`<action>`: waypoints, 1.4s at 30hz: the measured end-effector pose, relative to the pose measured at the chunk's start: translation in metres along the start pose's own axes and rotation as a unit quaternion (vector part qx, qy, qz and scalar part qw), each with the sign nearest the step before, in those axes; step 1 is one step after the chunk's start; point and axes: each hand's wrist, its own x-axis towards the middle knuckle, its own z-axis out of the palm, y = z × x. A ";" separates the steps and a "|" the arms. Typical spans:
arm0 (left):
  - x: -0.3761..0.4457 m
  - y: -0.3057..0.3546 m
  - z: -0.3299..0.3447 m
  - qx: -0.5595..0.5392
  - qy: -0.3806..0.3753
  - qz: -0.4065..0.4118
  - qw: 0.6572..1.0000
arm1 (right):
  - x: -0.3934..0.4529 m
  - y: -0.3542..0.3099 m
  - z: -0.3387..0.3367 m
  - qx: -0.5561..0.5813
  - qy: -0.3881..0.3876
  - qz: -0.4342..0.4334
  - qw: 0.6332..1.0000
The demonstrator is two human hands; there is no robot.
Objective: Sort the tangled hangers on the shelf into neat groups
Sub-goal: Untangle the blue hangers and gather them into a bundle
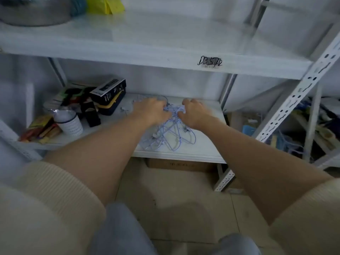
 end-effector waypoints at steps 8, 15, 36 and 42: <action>0.024 -0.033 0.087 0.034 0.039 0.022 0.998 | 0.021 0.012 0.085 -0.020 0.036 0.007 0.999; -0.009 -0.044 0.104 0.079 0.046 0.030 0.995 | -0.006 0.006 0.111 -0.036 0.052 0.004 0.998; 0.120 -0.075 0.164 0.054 -0.040 -0.007 0.998 | 0.119 0.039 0.168 -0.055 -0.022 0.006 0.998; 0.169 -0.071 0.166 0.072 -0.048 -0.012 0.996 | 0.159 0.060 0.176 -0.050 -0.029 0.024 0.998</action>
